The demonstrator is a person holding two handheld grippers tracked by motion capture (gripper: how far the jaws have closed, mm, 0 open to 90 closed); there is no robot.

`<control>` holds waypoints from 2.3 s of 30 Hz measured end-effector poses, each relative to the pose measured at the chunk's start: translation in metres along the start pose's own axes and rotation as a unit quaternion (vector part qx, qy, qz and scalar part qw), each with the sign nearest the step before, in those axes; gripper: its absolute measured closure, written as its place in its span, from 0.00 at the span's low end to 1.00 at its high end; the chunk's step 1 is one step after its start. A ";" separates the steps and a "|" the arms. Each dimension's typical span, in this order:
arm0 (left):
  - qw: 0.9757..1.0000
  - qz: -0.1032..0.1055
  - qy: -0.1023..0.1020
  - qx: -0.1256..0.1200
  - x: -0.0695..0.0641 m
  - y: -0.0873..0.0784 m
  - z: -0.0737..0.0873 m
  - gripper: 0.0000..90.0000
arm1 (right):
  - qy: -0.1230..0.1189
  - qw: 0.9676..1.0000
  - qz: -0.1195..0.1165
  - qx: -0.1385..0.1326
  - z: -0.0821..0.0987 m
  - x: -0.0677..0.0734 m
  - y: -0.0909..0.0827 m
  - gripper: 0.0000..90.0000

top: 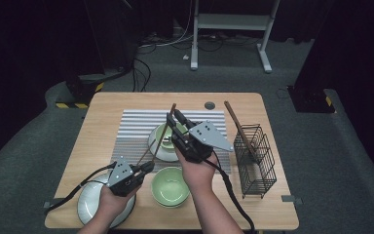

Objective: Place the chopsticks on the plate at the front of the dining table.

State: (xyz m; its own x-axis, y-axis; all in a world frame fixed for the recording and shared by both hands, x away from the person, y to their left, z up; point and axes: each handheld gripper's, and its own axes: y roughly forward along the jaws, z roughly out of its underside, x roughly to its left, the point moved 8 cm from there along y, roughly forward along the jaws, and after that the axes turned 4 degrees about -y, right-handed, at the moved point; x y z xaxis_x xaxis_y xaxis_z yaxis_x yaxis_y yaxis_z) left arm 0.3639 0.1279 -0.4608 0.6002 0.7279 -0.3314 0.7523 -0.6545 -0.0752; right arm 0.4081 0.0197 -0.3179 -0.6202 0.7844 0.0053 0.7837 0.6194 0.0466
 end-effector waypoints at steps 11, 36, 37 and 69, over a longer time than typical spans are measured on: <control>1.000 0.010 -0.018 -0.014 -0.005 -0.016 -0.005 0.95 | 0.002 1.000 0.016 0.010 0.009 -0.013 0.000 0.71; 0.999 0.019 -0.023 -0.024 -0.012 -0.035 -0.007 0.94 | 0.025 0.998 0.044 0.040 0.037 -0.040 -0.003 0.59; 0.999 0.019 -0.025 -0.026 -0.012 -0.035 -0.007 0.94 | 0.025 0.998 0.044 0.041 0.038 -0.041 -0.003 0.59; 0.999 0.016 -0.024 -0.029 -0.015 -0.040 -0.009 0.95 | 0.031 0.996 0.067 0.056 0.059 -0.057 -0.009 0.56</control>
State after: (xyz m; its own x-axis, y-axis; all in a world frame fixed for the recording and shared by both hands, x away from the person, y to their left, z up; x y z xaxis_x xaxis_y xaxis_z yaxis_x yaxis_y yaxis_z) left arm 0.3271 0.1454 -0.4439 0.6115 0.6949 -0.3784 0.7479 -0.6637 -0.0103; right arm 0.4386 -0.0286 -0.3771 -0.5076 0.8591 0.0654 0.8566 0.5113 -0.0694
